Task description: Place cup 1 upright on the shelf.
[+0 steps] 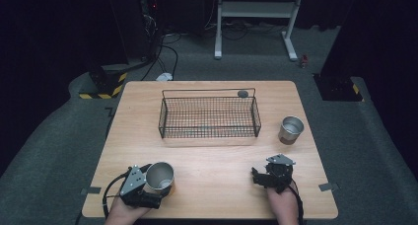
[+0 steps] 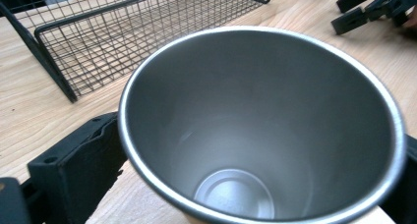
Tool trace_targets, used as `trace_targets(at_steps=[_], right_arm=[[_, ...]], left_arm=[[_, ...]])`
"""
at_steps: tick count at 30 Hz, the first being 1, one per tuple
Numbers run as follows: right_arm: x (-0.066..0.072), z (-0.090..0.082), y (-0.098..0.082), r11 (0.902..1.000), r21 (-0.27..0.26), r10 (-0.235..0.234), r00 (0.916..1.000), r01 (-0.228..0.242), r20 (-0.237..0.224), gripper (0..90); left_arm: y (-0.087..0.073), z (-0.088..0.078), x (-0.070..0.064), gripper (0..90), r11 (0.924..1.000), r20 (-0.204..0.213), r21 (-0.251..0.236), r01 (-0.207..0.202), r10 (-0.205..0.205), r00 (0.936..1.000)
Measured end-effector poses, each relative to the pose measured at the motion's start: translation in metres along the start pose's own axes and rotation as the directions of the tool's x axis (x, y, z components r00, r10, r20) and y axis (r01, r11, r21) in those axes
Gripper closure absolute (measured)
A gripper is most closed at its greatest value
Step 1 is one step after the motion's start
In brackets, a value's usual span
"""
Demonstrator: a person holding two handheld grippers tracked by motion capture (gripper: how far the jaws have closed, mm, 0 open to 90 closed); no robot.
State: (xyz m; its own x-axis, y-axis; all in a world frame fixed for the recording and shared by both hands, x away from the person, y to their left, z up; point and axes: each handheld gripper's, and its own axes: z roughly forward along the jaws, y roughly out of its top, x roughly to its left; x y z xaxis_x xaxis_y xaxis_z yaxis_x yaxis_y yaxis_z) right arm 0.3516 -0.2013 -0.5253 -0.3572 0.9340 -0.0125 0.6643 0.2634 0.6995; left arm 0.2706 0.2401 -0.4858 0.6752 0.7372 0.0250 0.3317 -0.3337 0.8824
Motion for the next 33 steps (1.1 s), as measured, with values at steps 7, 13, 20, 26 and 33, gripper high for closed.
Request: trace_targets(at_steps=[7,13,20,26,33], right_arm=[[0.0000,0.0000,0.0000,1.0000,0.000,0.000,1.0000,0.000,0.000,8.9],[0.0000,0.0000,0.0000,1.0000,0.000,0.000,1.0000,0.000,0.000,8.9],[0.0000,0.0000,0.0000,1.0000,0.000,0.000,1.0000,0.000,0.000,8.9],[0.0000,0.0000,0.0000,1.0000,0.000,0.000,1.0000,0.000,0.000,8.9],[0.0000,0.0000,0.0000,1.0000,0.000,0.000,1.0000,0.000,0.000,8.9]], left_arm=[[-0.0009,0.0000,0.0003,4.2,0.9998,0.016,-0.018,0.005,-0.005,0.9999],[-0.0023,0.0009,0.0019,5.8,0.9995,0.021,-0.029,0.014,-0.014,0.9997],[-0.0027,-0.0001,0.0015,11.4,0.9978,0.021,-0.059,0.029,-0.028,0.9994],[-0.0025,-0.0014,0.0024,12.7,0.9971,0.019,-0.068,0.033,-0.032,0.9993],[-0.0020,-0.0018,0.0030,13.1,0.9974,0.017,-0.067,0.028,-0.027,0.9995]])
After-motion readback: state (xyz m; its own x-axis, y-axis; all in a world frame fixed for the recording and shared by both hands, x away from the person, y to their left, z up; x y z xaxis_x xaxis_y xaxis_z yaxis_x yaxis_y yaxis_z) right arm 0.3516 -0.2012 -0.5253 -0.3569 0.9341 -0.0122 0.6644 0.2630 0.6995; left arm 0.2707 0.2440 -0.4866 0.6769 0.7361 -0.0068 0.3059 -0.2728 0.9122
